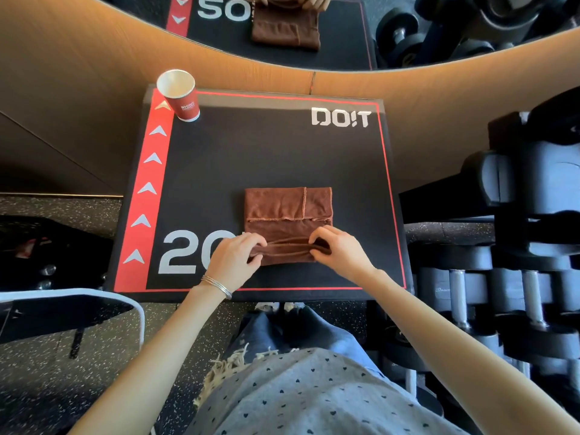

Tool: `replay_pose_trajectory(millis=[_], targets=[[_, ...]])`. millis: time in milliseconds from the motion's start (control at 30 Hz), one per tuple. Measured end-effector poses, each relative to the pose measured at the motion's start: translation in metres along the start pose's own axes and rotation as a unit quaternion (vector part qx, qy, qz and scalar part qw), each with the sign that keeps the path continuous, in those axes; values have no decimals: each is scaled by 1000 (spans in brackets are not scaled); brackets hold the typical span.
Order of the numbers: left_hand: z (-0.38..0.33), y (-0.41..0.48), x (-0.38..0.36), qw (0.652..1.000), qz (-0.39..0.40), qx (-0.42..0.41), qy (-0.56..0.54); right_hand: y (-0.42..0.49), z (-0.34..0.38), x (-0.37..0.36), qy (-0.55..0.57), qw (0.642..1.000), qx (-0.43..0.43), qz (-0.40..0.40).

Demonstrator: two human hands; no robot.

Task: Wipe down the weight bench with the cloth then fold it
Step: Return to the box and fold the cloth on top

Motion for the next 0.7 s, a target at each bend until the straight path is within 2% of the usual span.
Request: replay_pose_trajectory(millis=[100,367,700], targets=[[3,13,5,998,-45,44,-14,13,-1,5,14,1000,-10,-7],[11,58,9,992,-52,99,-65,58,-6,17,23,998,-38,-49],[28,99,2,992,-11,123,-15,96,-8,18,-32,998,-46,-25]])
Point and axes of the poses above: each hand's wrist, its own y-axis towards the middle knuckle, its own x-axis out of the back of the hand, z = x × y, the point moved 3 cm from there along y, towards the middle knuckle, and after that the axes turned 9 degrees about -z, right-handed, at the moved point
